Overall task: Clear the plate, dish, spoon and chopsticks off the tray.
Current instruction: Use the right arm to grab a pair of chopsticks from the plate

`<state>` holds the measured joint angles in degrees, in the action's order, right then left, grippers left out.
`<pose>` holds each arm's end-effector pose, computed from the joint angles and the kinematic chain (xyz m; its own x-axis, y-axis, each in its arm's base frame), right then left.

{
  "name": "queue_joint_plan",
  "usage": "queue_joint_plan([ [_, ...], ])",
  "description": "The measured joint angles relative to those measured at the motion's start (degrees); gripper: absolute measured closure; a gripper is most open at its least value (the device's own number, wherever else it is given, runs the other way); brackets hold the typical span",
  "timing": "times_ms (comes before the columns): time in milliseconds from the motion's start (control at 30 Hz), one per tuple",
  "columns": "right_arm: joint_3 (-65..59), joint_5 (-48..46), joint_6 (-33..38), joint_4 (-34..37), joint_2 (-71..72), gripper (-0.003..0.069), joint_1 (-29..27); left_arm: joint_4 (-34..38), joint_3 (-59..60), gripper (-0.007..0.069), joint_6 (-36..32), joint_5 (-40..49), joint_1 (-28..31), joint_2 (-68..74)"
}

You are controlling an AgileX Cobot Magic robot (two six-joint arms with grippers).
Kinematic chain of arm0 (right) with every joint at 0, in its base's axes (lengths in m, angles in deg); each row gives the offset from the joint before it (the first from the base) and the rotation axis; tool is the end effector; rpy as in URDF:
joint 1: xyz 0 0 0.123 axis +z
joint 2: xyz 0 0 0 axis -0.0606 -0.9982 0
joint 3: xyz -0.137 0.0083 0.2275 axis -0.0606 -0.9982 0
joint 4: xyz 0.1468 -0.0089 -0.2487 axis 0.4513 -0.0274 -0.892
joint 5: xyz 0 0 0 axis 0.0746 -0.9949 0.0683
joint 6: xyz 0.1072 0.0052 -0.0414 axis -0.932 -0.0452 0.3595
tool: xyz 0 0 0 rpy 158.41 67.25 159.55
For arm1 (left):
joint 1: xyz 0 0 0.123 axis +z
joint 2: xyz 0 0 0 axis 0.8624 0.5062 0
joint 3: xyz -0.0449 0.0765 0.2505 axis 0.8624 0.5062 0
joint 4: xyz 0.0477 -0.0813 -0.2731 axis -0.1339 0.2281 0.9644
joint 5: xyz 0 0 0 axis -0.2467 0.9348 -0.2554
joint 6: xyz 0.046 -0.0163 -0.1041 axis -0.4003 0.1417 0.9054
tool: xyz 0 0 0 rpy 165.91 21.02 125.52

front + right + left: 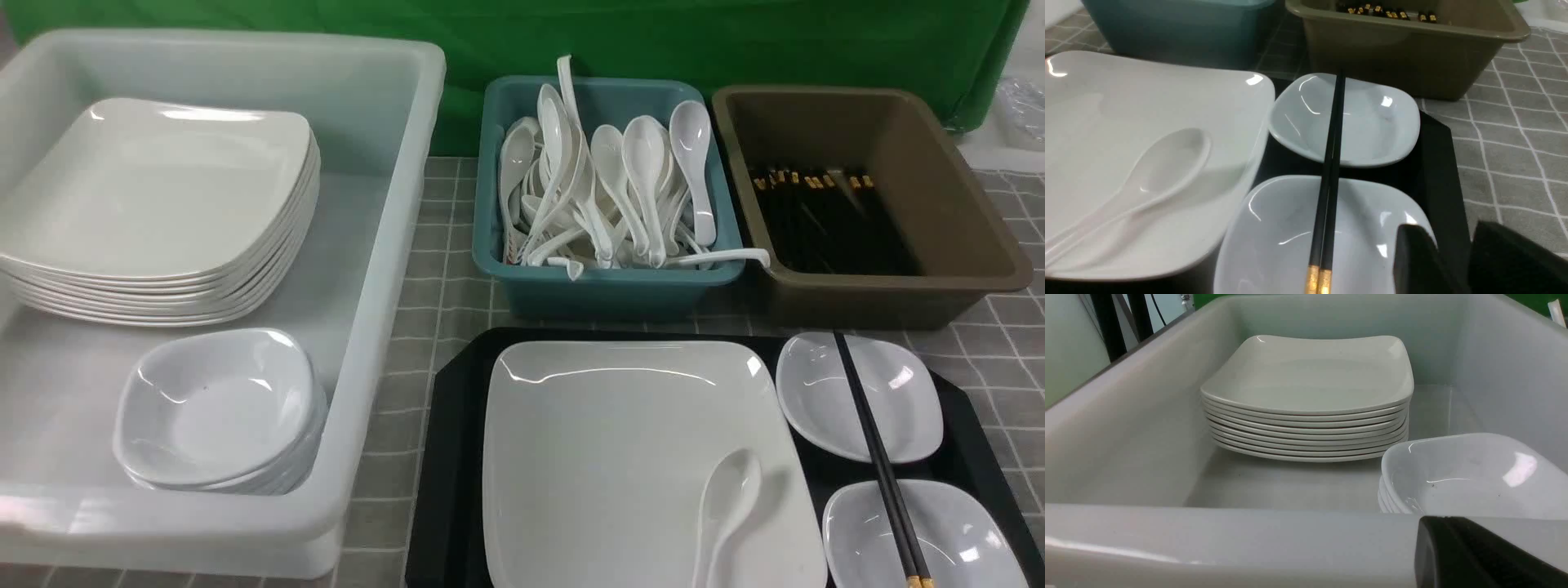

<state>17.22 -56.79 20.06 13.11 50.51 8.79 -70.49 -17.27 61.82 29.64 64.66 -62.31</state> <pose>0.1355 0.0148 0.1838 -0.1651 -0.0646 -0.9842 -0.1198 0.9918 -0.0450 0.1360 0.0100 0.1877 -0.1463 0.0433 -0.9883 -0.0629 0.9966 0.0530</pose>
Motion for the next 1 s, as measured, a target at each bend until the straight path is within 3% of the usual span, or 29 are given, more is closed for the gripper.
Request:
queue_joint_plan([
  [1000,0.00,0.00,0.00,0.00,0.00,0.0421,0.00,0.11,0.00,0.0613,0.49,-0.93,0.00,0.00],
])
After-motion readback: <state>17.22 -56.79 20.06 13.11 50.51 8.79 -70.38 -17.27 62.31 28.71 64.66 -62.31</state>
